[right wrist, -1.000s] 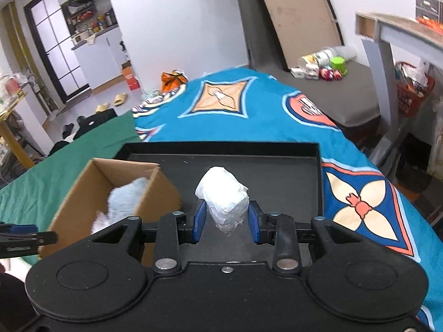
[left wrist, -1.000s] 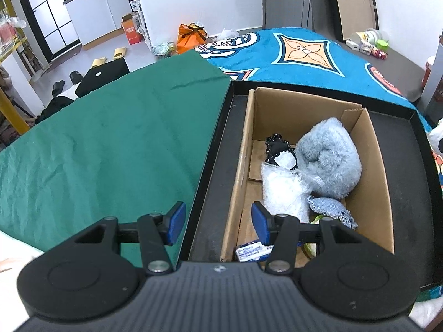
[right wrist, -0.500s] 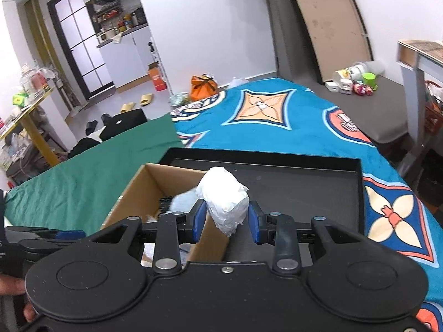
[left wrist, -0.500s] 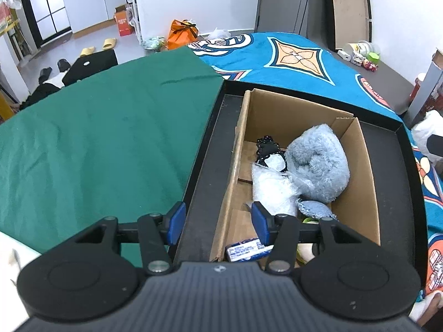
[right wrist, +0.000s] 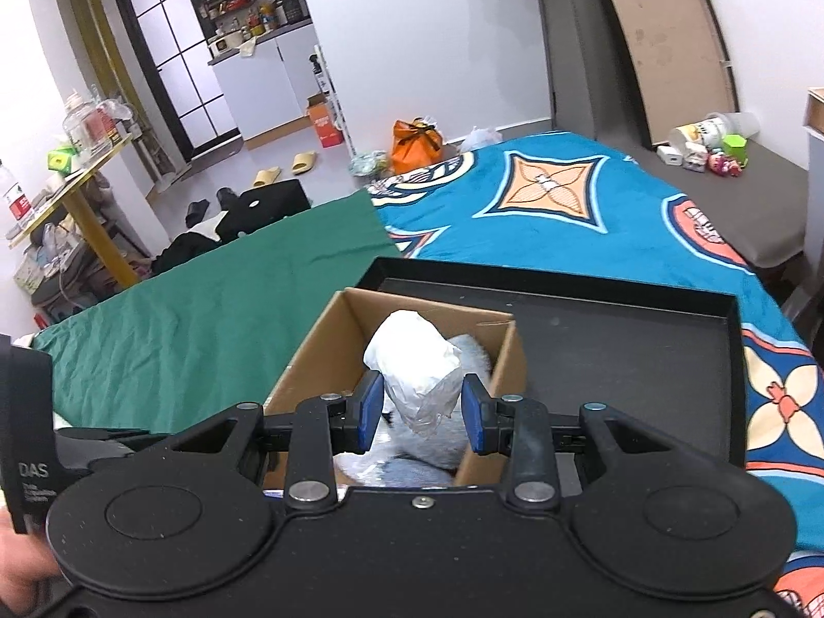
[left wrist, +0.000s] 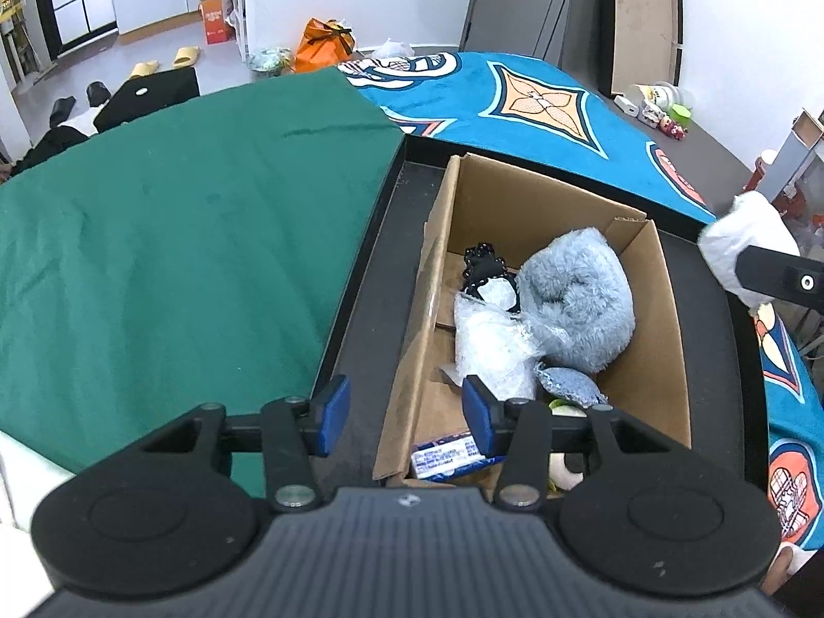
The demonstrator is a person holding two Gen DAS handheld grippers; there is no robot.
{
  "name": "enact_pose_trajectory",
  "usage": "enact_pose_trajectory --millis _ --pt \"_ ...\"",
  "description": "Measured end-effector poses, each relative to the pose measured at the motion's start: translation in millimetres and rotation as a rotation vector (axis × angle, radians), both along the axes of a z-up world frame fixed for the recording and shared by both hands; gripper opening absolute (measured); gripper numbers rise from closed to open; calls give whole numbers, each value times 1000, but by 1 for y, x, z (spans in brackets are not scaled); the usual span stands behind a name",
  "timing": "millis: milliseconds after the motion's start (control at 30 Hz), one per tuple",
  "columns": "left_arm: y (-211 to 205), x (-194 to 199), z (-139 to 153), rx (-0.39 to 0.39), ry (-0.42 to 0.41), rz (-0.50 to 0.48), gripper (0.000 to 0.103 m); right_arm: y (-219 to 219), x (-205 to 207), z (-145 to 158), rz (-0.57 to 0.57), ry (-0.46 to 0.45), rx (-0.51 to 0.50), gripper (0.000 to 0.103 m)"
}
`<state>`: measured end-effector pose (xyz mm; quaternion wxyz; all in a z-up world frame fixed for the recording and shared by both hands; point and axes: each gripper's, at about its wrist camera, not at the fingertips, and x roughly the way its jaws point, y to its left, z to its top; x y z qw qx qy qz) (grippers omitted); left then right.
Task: Organize soft objects
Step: 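Lower the foam block into the box and open the right gripper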
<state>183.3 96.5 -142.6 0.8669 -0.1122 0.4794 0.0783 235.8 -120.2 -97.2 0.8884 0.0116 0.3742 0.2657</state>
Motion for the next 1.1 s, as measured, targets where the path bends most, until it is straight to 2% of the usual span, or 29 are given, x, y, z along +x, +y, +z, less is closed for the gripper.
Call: enact_pose_trajectory --millis 267,467,867,933,1000,1100 --pt "5 -1 -4 -25 13 -7 30 26 -6 1 27 23 1 33" --pt "8 0 -8 -53 21 -8 10 42 -10 0 46 41 2 33" --pt "12 -3 -8 -88 4 -19 10 59 -15 -4 61 97 25 35" --pt "14 -3 -8 -94 4 -18 10 63 -16 -4 78 107 38 39" --pt "14 -2 -9 -96 3 -17 10 64 -18 -3 88 112 47 51" --pt "14 -2 -8 -96 4 -17 10 58 -19 -1 71 115 51 52"
